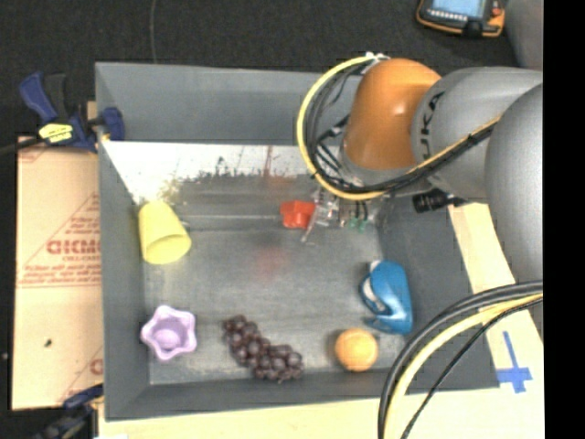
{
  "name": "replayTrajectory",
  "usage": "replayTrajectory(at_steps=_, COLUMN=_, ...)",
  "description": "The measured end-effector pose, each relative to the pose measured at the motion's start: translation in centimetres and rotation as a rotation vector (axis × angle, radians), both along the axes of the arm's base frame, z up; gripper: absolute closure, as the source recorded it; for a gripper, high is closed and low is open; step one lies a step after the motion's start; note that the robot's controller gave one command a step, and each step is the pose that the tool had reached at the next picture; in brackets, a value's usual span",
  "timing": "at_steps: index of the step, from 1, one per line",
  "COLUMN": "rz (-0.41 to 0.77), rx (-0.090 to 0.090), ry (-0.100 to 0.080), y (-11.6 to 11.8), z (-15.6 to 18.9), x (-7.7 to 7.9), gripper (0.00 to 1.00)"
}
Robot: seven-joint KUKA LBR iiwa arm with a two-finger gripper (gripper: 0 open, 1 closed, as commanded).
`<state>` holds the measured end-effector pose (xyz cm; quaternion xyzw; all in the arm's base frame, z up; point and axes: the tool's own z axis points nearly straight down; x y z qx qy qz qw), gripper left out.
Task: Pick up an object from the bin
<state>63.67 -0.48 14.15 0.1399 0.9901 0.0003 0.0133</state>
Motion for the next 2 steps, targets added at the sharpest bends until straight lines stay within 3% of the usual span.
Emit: replayTrajectory(at_steps=2, rz=0.003, rx=0.0, ry=-0.009, y=0.0, z=4.1, x=0.2, gripper=1.0)
